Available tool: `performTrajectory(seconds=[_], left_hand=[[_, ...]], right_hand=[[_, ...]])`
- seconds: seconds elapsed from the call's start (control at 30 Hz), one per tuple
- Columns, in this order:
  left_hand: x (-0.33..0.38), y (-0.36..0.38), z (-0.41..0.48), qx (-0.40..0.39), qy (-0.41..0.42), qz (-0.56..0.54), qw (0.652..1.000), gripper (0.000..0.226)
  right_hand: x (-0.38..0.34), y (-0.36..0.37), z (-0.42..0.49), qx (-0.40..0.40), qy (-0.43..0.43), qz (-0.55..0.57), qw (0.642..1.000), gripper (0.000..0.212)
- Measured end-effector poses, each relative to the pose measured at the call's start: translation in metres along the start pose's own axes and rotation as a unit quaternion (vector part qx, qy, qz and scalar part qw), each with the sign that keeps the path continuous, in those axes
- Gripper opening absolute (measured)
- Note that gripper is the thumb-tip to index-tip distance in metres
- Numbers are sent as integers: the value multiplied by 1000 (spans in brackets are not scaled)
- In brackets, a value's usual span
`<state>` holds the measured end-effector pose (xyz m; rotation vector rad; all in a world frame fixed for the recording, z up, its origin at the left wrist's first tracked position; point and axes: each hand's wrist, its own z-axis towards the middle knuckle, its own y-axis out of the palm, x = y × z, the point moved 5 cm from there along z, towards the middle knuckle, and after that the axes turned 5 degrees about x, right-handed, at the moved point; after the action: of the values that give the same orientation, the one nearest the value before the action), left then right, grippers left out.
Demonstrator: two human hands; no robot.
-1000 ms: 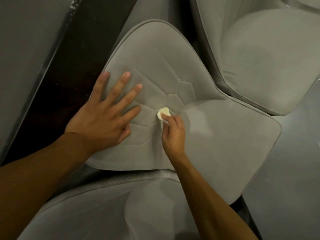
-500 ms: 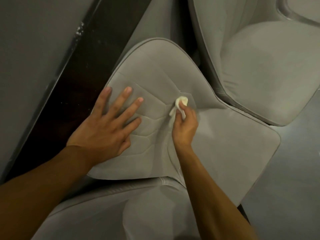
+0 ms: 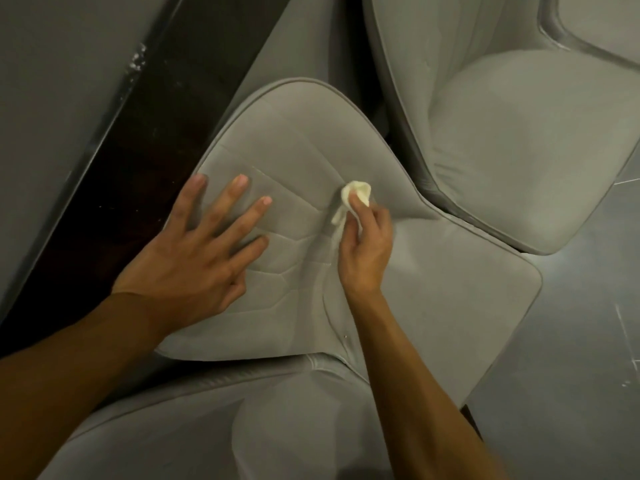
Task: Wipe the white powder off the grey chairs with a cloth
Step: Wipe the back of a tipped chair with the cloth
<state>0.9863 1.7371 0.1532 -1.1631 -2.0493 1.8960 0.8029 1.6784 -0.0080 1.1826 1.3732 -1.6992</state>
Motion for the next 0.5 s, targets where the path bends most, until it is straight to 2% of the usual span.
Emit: performTrajectory(seconds=[0.07, 0.1, 0.17, 0.23, 0.3, 0.37, 0.43, 0.5], left_hand=[[-1, 0, 0, -2, 0, -6, 1000, 62], [-1, -1, 1, -3, -1, -8, 1000, 62], [-1, 0, 1, -10, 1, -4, 1000, 62], [-1, 1, 1, -14, 4, 10, 1000, 61], [-1, 2, 0, -17, 8, 35, 999, 59], [-1, 3, 0, -31, 14, 61, 998, 62], [0, 4, -1, -42, 23, 78, 996, 65], [0, 3, -1, -54, 18, 80, 995, 64]], right_hand=[[-19, 10, -1, -15, -58, 19, 998, 37], [-19, 17, -1, -28, -37, 19, 999, 37], [5, 31, -3, -63, 81, -4, 995, 37], [41, 35, -12, -114, 236, -48, 964, 36], [58, 30, -22, -127, 323, -59, 936, 36], [46, 20, -25, -94, 290, -48, 951, 37], [13, 9, -20, -36, 178, -21, 983, 37], [-16, 4, -13, 13, 77, 12, 997, 38]])
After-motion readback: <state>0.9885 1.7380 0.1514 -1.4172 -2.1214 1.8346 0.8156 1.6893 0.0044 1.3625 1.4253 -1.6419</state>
